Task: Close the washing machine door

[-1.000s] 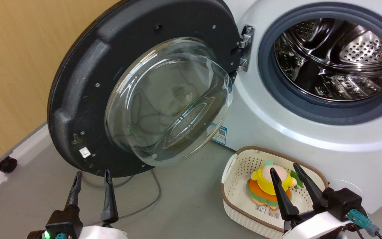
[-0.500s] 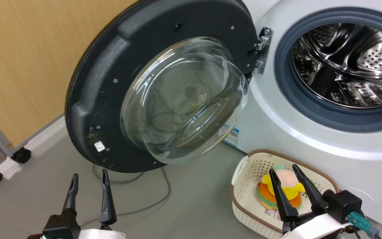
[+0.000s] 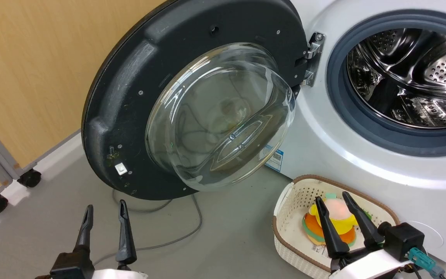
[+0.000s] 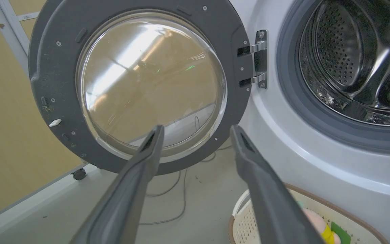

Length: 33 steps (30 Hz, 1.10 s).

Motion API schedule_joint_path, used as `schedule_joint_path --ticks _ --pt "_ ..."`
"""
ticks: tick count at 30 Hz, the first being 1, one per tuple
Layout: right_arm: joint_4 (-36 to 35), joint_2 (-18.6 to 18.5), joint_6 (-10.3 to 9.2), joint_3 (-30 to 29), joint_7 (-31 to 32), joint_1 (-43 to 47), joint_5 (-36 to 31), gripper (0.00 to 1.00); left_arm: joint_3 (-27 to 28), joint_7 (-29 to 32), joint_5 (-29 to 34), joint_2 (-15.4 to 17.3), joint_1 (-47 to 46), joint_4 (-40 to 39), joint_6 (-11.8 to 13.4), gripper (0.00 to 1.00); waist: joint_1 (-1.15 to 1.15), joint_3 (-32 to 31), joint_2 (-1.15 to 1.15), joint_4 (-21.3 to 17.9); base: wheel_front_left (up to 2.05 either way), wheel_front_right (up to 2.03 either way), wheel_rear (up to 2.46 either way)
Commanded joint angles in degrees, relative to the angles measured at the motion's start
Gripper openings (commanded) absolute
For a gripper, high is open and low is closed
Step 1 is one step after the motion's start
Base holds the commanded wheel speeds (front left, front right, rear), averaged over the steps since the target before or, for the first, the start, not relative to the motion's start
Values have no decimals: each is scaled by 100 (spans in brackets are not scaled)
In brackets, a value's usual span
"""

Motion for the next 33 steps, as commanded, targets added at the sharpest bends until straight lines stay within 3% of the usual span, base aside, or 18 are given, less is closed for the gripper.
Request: schedule_joint_path --ticks 1,6,11,16,20,28,33 --pt "-23 -12 5 -21 -14 30 9 100 -9 -30 -8 -1 5 -27 -31 0 0 6 0 5 0 0 0" --pt "-61 -11 5 -52 9 72 -9 100 242 -30 -212 3 -181 -112 -181 0 0 40 0 13 0 0 0" --pt "-140 -34 5 -122 30 118 -38 100 445 -17 -443 233 -549 22 -466 0 0 123 0 2 0 0 0" --pt "-306 -50 5 -175 113 134 -110 100 927 189 -1015 645 -1285 275 -742 0 0 342 0 -127 0 0 0" --pt "-435 -114 5 -128 204 66 -153 100 1453 593 -1887 873 -1911 685 -960 0 0 554 0 -305 0 0 0" --pt "-573 -221 5 -99 302 -106 -177 100 2466 1750 -3510 1327 -3050 1932 -888 0 0 866 0 -606 0 0 0" --pt "-569 -229 5 -91 294 -161 -165 100 3101 2758 -4818 1261 -3690 2685 -604 0 0 933 0 -709 0 0 0"
